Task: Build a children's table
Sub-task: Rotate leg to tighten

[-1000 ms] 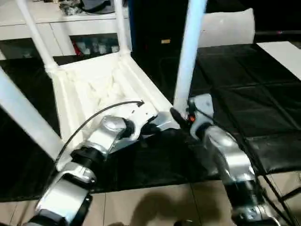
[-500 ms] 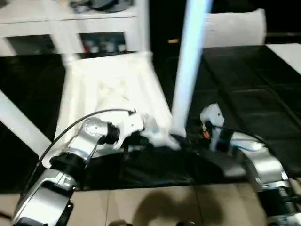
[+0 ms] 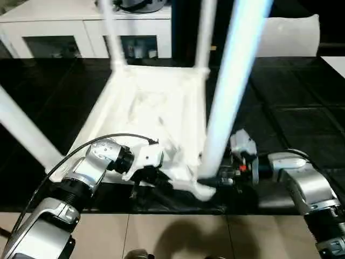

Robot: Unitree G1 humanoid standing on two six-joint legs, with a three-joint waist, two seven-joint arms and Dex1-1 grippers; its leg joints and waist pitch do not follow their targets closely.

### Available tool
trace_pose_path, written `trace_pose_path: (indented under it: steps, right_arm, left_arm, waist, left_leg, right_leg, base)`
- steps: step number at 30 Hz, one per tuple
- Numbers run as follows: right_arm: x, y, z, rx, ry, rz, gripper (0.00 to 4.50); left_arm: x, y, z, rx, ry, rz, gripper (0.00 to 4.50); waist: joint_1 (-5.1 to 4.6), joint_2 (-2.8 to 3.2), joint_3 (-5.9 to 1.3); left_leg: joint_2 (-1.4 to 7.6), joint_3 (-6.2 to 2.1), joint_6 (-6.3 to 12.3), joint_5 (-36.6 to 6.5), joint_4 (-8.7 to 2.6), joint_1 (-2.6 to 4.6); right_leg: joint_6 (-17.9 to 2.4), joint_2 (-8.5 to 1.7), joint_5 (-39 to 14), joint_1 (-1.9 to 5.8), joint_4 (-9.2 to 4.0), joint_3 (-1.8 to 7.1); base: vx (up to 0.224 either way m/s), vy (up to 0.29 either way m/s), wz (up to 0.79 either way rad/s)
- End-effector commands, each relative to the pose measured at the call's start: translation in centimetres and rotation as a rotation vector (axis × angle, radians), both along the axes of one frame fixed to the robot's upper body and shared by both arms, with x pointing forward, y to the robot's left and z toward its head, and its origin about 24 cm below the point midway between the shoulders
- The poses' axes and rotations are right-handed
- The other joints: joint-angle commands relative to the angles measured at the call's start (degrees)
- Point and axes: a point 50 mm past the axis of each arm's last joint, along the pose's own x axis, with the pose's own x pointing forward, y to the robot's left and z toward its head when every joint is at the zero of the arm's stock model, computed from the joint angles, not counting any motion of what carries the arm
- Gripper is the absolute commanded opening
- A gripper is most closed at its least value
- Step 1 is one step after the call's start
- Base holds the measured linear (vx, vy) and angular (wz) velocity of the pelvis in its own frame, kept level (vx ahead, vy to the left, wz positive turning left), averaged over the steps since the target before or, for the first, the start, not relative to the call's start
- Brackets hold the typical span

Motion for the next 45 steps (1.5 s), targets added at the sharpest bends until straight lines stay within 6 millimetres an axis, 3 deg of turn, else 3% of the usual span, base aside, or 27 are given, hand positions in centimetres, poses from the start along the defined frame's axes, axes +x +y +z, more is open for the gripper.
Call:
trace_pose_path:
  steps: [1, 13, 21, 23, 26, 28, 29, 30, 31, 32, 34, 38, 39, 42, 45]
  right_arm:
    - [0.1, -0.3, 0.3, -0.016, -0.007, 0.03, 3.09]
    - [-0.1, 0.0, 0.3, 0.002, 0.029, 0.074, 2.12]
    - [-0.9, 0.9, 0.3, 0.086, 0.095, 0.019, 2.06]
    - [-0.6, 1.5, 0.1, 0.077, 0.064, -0.052, 2.06]
    - [1.0, 3.1, -0.8, 0.027, 0.009, -0.298, 2.06]
    - [1.9, 4.0, -0.9, 0.044, 0.017, -0.422, 2.05]
    - [2.1, 4.3, -0.9, 0.048, 0.02, -0.456, 2.05]
    - [2.4, 4.9, -1.0, 0.05, 0.028, -0.516, 2.02]
    - [3.0, 5.9, -1.2, 0.042, 0.048, -0.602, 2.02]
    - [3.1, 6.2, -1.2, 0.039, 0.056, -0.626, 2.02]
    - [3.8, 7.5, -1.7, 0.005, 0.069, -0.736, 2.02]
    - [4.1, 8.9, -2.0, -0.015, 0.053, -0.798, 2.02]
    - [4.1, 9.2, -2.0, -0.02, 0.038, -0.801, 2.57]
    - [4.0, 10.0, -1.4, 0.019, -0.001, -0.802, 2.76]
    - [3.7, 9.6, -1.0, 0.078, -0.023, -0.78, 3.15]
  left_arm:
    - [-0.1, -0.9, 0.8, 0.009, -0.026, -0.104, 0.0]
    - [0.3, -0.3, 0.8, 0.006, -0.028, -0.05, 0.0]
    - [1.1, -0.6, 1.0, -0.039, -0.014, 0.084, 0.0]
    - [1.6, -0.8, 1.0, -0.046, -0.02, 0.149, 0.0]
    - [2.7, -1.9, 1.3, -0.091, -0.007, 0.31, 0.0]
    - [3.2, -2.8, 1.5, -0.12, 0.003, 0.379, 0.0]
    - [3.3, -3.0, 1.6, -0.125, 0.003, 0.397, 0.0]
    - [3.6, -3.5, 1.7, -0.135, 0.001, 0.439, 0.0]
    - [4.1, -4.2, 1.8, -0.153, -0.007, 0.514, 0.0]
    - [4.3, -4.4, 1.9, -0.158, -0.01, 0.537, 0.0]
    - [5.1, -5.2, 2.2, -0.18, -0.041, 0.659, 0.0]
    - [5.4, -5.7, 2.4, -0.194, -0.052, 0.732, 0.0]
    - [5.5, -5.8, 2.5, -0.194, -0.059, 0.74, 0.0]
    - [5.1, -5.6, 2.2, -0.149, -0.092, 0.71, 0.0]
    - [4.9, -4.9, 1.8, -0.119, -0.114, 0.673, 0.0]
  waist:
    - [-0.45, -0.99, -4.03]
    - [-0.33, -0.91, -4.08]
    - [-0.12, -0.73, -4.13]
    - [-0.28, -0.6, -3.88]
    - [-1.1, -0.61, -3.49]
    - [-2.32, -0.52, -3.44]
    - [-3.18, -0.51, -3.49]
    - [-3.91, -0.56, -3.58]
    - [-4.17, -0.25, -3.63]
    - [-5.07, -0.27, -3.56]
    - [-5.49, -0.22, -3.59]
    - [-5.78, 0.01, -3.93]
    - [-5.84, -0.06, -4.03]
    - [-5.7, 0.2, -4.26]
    - [-5.66, 0.47, -4.17]
  left_leg:
    - [3.59, -0.82, 4.73, -8.97, -3.86, 0.37]
    - [3.46, -0.9, 4.37, -8.95, -3.85, 0.32]
    - [3.56, -0.98, 4.14, -8.89, -3.91, 0.43]
    - [3.43, -0.92, 3.6, -10.08, -3.99, 0.44]
    - [2.72, -1.05, 1.52, -12.99, -4.08, 0.83]
    - [2.48, -1.34, 0.61, -13.65, -4.24, 0.42]
    - [2.41, -1.52, 0.33, -14.54, -4.2, 0.57]
    - [2.37, -1.57, 0.66, -14.23, -4.2, 0.24]
    - [2.3, -1.51, 0.74, -13.86, -4.15, 0.26]
    - [2.05, -1.42, 0.83, -14.33, -3.97, 0.29]
    - [1.73, -1.29, 1.36, -13.69, -3.69, 0.41]
    - [1.99, -1.36, 2.58, -11.43, -3.77, 0.2]
    - [2.11, -1.36, 2.91, -10.53, -3.82, -0.08]
    - [2.33, -1.36, 3.48, -8.88, -3.87, -0.15]
    - [2.6, -1.4, 3.63, -9.43, -3.97, -0.14]
  right_leg:
    - [-8.63, -4.79, -20.57, 3.04, -3.86, 3.26]
    - [-7.8, -4.77, -21.57, 3.12, -4.0, 3.16]
    - [-8.15, -4.73, -20.47, 3.14, -3.93, 3.19]
    - [-7.53, -4.75, -23.04, 3.07, -4.29, 3.12]
    - [-5.03, -4.72, -30.29, 2.79, -5.36, 2.67]
    - [-3.39, -4.64, -32.46, 3.19, -5.67, 2.2]
    - [-3.07, -4.57, -32.74, 3.13, -5.9, 1.87]
    - [-3.13, -4.53, -31.26, 3.41, -5.8, 1.92]
    - [-3.59, -4.43, -30.17, 3.29, -5.7, 2.0]
    - [-4.21, -4.29, -30.15, 3.03, -5.95, 1.81]
    - [-4.22, -4.25, -30.42, 2.99, -6.07, 1.74]
    - [-5.15, -4.26, -25.87, 3.32, -5.7, 1.93]
    - [-5.79, -4.26, -23.61, 3.5, -5.26, 2.05]
    - [-7.08, -4.39, -19.87, 3.67, -4.77, 2.24]
    - [-7.77, -4.44, -18.5, 3.69, -4.6, 2.33]
  base:
    - [0.0, 0.0, 0.0]
    - [0.0, 0.0, 0.0]
    - [0.0, 0.0, 0.0]
    - [0.0, 0.0, 0.0]
    - [0.0, 0.0, 0.0]
    - [0.0, 0.0, 0.0]
    - [0.0, 0.0, 0.0]
    - [0.0, 0.0, 0.0]
    - [0.0, 0.0, 0.0]
    - [0.0, 0.0, 0.0]
    - [0.0, 0.0, 0.0]
    - [0.0, 0.0, 0.0]
    - [0.0, 0.0, 0.0]
    - [0.0, 0.0, 0.0]
    - [0.0, 0.0, 0.0]
